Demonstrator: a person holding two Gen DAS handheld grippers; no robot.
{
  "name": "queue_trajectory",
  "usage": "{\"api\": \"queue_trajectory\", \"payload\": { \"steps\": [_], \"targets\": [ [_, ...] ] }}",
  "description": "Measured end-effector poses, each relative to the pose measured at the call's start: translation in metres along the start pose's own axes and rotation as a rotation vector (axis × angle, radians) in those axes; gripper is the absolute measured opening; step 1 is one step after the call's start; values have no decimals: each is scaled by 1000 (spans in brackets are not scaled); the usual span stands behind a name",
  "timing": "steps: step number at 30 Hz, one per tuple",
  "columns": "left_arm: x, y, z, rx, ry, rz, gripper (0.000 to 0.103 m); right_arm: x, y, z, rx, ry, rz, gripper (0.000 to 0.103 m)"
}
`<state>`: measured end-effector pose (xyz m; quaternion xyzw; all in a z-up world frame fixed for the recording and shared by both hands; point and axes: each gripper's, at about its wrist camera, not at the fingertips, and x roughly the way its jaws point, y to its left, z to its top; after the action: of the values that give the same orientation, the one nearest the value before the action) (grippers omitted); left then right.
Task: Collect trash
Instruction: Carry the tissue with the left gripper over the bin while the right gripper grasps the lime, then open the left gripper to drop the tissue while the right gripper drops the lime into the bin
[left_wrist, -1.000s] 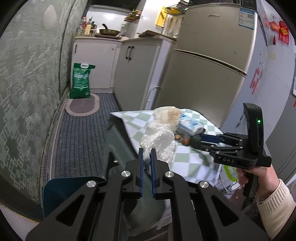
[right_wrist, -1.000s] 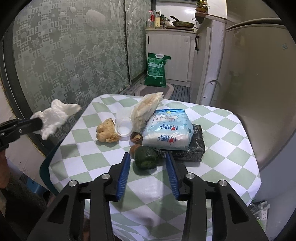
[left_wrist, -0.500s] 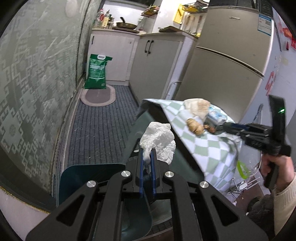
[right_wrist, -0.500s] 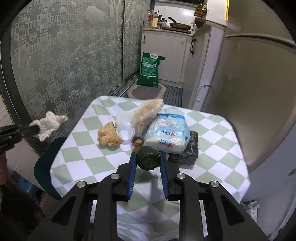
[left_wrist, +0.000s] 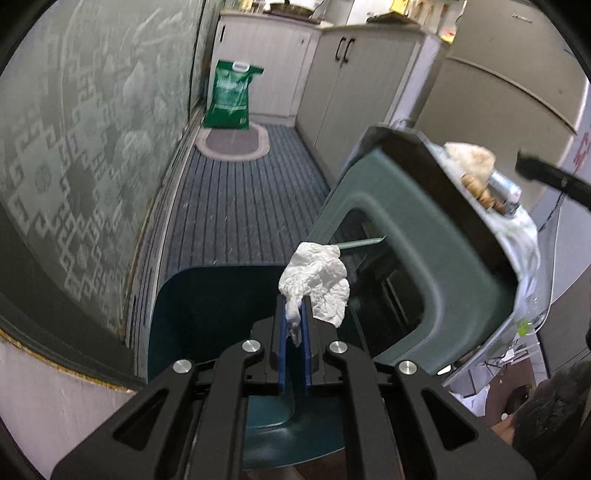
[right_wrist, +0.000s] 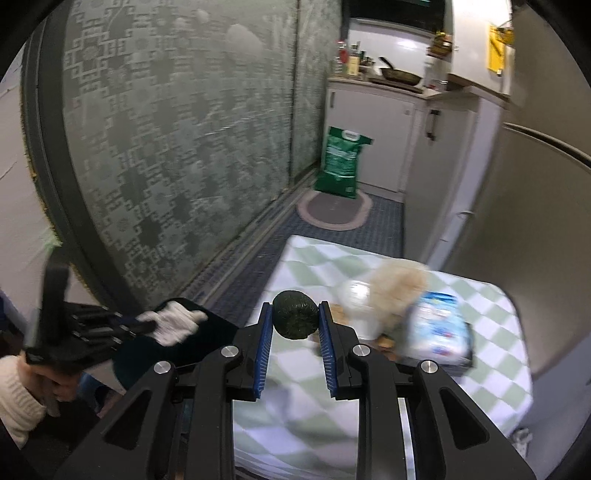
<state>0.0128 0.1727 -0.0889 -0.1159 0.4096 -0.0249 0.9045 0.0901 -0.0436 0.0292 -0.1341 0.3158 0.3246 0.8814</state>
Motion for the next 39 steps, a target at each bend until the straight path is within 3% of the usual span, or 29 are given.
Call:
{"api": "queue_trajectory", "payload": {
  "steps": [10,20,25,30,39],
  "targets": [
    [37,26,-27,-37,127,39,7,42,59,6,-19,65,128,25],
    [73,40,-50,-40,255,67,7,79,92,2,-25,131,171,25],
    [84,45,-58,-26,305,101,16,108,102,-11,-16,198,185,25],
    [76,48,-54,-19,265,100,28,134,115,-28,-24,265,190,24],
    [37,53,-28,-23,91,109,31,163,124,-53,-34,346,185,24]
  ]
}}
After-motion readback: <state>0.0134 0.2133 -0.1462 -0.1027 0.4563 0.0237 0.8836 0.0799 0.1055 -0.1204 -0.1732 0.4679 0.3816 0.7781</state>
